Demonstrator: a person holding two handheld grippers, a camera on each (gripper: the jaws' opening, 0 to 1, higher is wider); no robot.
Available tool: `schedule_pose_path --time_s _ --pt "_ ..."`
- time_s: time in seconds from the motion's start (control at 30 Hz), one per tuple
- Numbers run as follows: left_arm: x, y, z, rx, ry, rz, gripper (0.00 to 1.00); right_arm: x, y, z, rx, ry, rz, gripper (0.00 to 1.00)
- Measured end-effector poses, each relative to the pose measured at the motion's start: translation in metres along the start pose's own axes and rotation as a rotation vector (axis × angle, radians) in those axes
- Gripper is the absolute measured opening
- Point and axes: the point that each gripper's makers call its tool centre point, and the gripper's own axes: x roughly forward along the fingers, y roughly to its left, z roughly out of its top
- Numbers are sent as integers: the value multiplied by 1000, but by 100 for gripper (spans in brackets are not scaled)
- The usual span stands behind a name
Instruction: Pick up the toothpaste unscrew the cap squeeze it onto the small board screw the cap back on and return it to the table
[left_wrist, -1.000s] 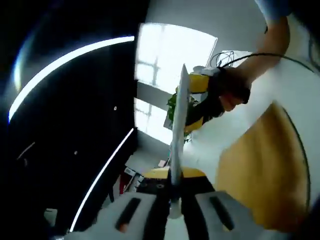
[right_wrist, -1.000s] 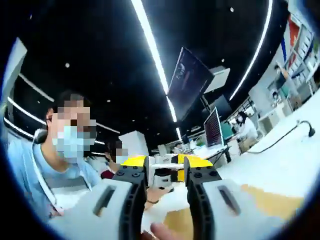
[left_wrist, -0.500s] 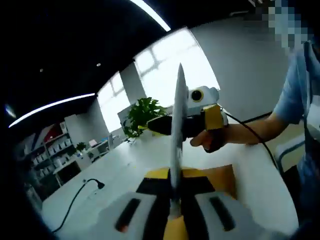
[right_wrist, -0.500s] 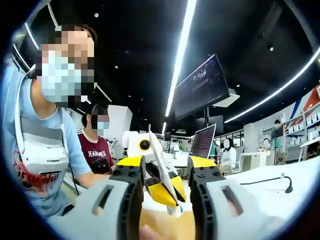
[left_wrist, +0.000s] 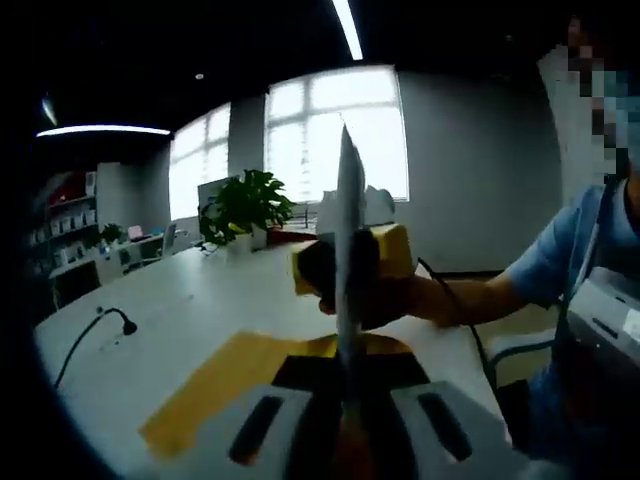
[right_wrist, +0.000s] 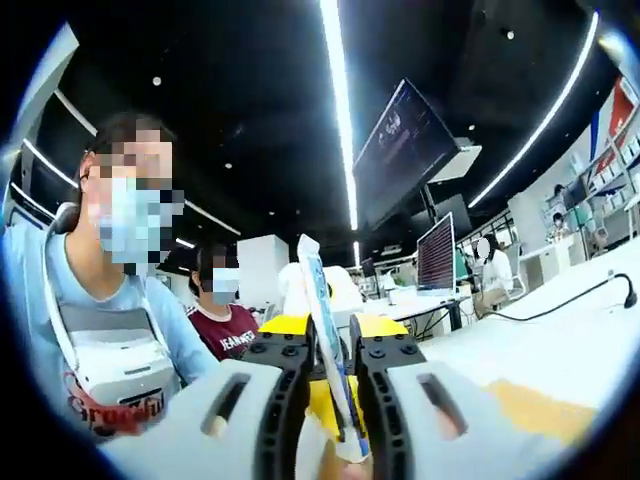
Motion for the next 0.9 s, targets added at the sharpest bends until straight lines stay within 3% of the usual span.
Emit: schedule_pose_path --time_s 0.1,0.23,0.3,0.43,0.6,0.8,0.9 --pt "2 -2 -4 -58 9 -26 4 1 -2 3 -22 -20 -9 16" --pt "6 -5 -12 -50 44 -28 4 1 3 22 3 -140 4 15" --pt "7 -7 -12 -52 43 -35 4 1 4 22 4 -129 2 9" --pt "6 -2 -15 -56 51 -14 4 -3 -4 18 -59 -55 -103 5" --pt "3 -1 -3 -75 -41 -41 4 -9 -7 27 -49 -99 -132 4" --pt "2 -2 -2 -23 -78 -73 6 -5 -3 30 -49 -80 -123 4" --pt "1 -1 1 -84 -106 -88 6 -8 -3 37 -71 -91 -124 4"
